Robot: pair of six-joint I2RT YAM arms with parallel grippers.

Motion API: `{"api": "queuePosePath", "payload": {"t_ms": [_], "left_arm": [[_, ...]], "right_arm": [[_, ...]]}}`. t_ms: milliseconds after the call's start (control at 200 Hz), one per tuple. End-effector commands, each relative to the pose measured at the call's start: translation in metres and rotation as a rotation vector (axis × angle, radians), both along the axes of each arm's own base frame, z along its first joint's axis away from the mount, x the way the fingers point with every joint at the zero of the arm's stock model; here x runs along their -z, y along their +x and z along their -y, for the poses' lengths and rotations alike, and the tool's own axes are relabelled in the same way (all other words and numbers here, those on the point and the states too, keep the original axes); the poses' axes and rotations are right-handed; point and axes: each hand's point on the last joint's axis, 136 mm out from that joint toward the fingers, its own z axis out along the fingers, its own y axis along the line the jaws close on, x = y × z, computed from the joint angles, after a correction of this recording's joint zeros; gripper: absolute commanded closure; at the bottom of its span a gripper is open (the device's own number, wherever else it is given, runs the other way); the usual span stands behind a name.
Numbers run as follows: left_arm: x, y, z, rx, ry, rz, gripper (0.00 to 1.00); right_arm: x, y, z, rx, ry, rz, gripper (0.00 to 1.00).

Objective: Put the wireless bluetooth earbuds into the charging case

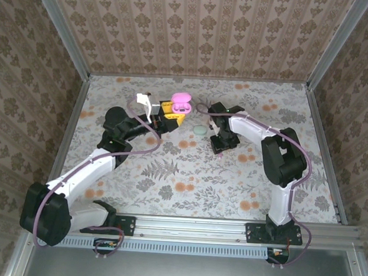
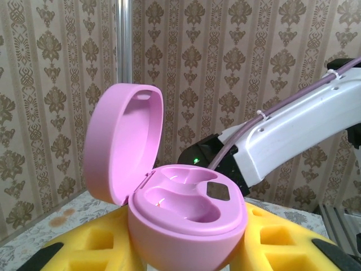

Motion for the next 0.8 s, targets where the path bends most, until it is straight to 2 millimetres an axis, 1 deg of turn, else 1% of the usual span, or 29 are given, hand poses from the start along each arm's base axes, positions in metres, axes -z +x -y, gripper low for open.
{"api": "queuePosePath", "payload": {"t_ms": [0, 40, 100, 210, 285, 375, 635, 795], "left_arm": [[-0.006, -0.001, -0.005, -0.019, -0.006, 0.042, 0.74], [-0.006, -0.001, -0.005, -0.018, -0.006, 0.041, 0.74], [-0.006, -0.001, -0.005, -0.018, -0.005, 0.044, 0.74], [-0.007, 0.0, -0.006, -0.018, -0.005, 0.047, 0.74], [-0.005, 0.0, -0.007, -0.02, -0.003, 0.044, 0.74], [-0.005, 0.0, -0.007, -0.017, -0.002, 0.045, 0.74], [-0.005, 0.002, -0.008, -0.021, -0.003, 0.044, 0.74], [-0.004, 0.003, -0.007, -0.016, -0.001, 0.038, 0.74]], "right_arm": [[-0.017, -0.011, 0.0, 0.182, 0.031, -0.001, 0.51], [-0.016, -0.013, -0.001, 0.255, 0.045, -0.01, 0.51], [-0.011, -0.017, -0.005, 0.318, 0.064, -0.035, 0.5], [-0.003, -0.021, -0.001, 0.427, 0.022, -0.058, 0.5], [0.003, -0.022, -0.006, 0.445, 0.028, -0.07, 0.5], [0.006, -0.02, -0.012, 0.447, 0.037, -0.068, 0.51], [0.016, -0.021, -0.001, 0.44, -0.049, -0.084, 0.51], [0.019, -0.026, 0.005, 0.42, -0.085, -0.096, 0.51]]}}
